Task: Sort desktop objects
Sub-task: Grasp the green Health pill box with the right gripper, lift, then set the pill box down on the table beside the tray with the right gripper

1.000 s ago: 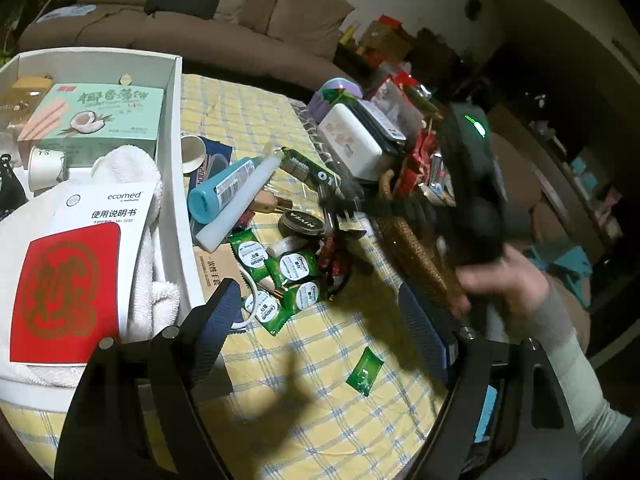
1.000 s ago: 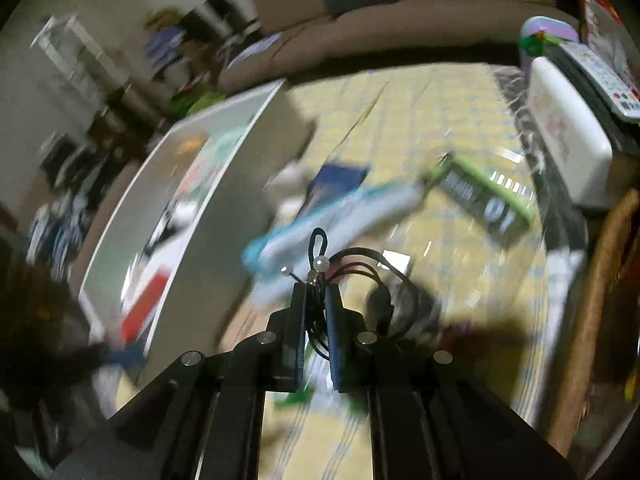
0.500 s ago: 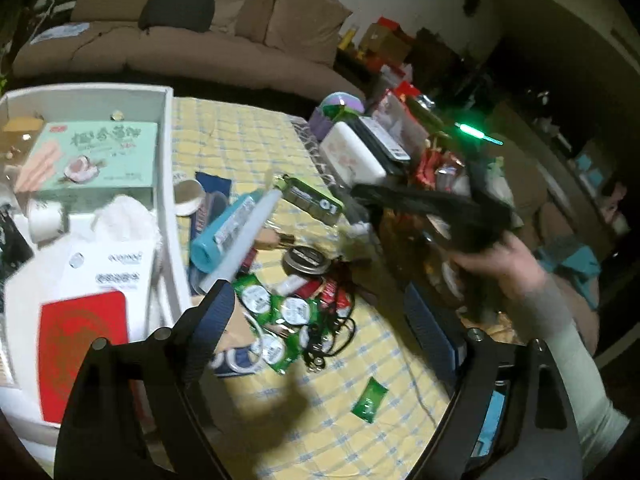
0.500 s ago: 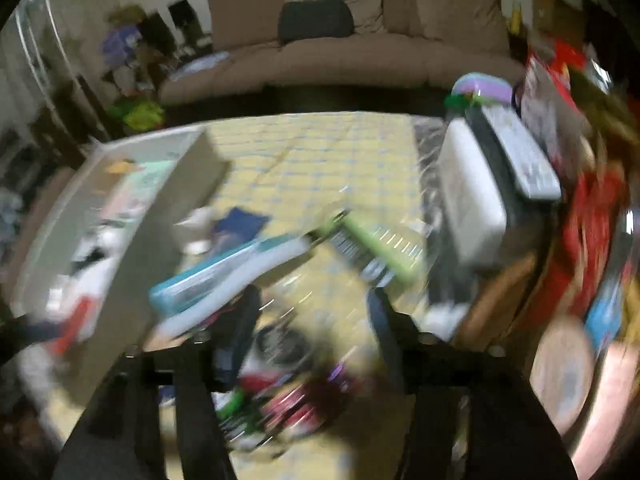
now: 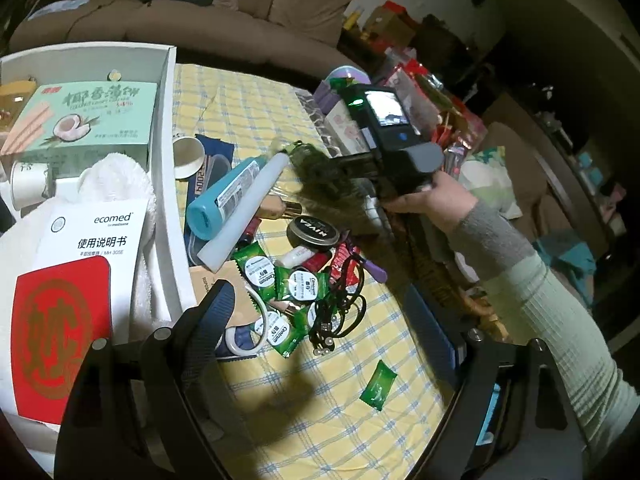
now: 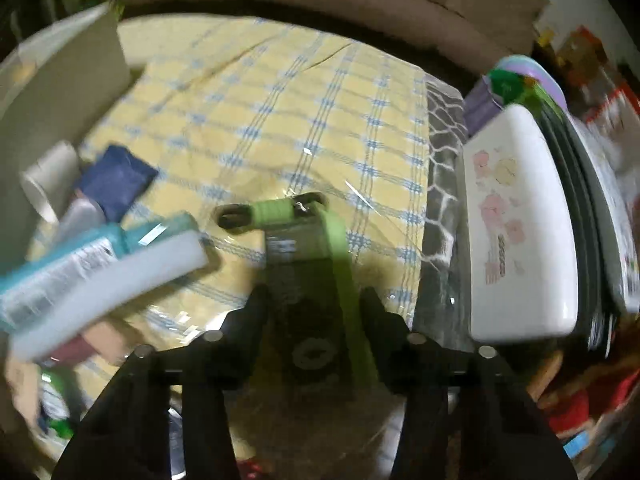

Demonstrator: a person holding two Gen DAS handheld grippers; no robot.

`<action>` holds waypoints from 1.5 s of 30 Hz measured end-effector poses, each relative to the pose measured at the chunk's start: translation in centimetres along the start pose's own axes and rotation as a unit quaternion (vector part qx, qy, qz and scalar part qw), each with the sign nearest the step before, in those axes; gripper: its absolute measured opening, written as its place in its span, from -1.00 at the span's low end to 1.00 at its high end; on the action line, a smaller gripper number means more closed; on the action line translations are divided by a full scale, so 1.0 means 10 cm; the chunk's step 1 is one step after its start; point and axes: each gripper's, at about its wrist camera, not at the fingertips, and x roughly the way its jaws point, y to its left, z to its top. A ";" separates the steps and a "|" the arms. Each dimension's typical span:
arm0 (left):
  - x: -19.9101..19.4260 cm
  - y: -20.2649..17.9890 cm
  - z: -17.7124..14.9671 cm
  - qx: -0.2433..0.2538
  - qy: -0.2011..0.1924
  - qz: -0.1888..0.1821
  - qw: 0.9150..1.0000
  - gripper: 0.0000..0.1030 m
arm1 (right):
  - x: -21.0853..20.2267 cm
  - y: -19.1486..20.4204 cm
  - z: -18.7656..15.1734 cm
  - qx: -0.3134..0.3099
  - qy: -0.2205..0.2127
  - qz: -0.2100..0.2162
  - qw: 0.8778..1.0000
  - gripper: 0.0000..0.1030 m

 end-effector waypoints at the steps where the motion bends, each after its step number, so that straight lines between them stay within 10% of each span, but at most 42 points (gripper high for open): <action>1: -0.01 0.01 0.01 -0.001 -0.001 0.000 1.000 0.66 | -0.08 -0.01 -0.02 0.009 -0.013 0.006 1.000 -0.10; 10: -0.01 -0.19 -0.02 0.041 -0.011 0.038 0.998 0.66 | -1.17 0.24 -0.72 0.012 -0.100 0.130 0.986 -0.11; 21: 0.00 -0.28 -0.12 0.063 -0.001 0.066 0.996 0.66 | -1.07 0.69 -1.30 0.085 -0.076 0.210 0.971 0.03; 29: -0.13 -0.35 -0.27 0.070 -0.008 0.087 0.994 0.66 | -1.38 0.57 -1.70 0.160 -0.118 0.220 0.955 0.30; 45: -0.30 -0.08 -1.28 0.021 -0.091 0.232 0.968 0.98 | -1.23 0.69 -2.66 0.220 -0.127 0.082 0.964 0.68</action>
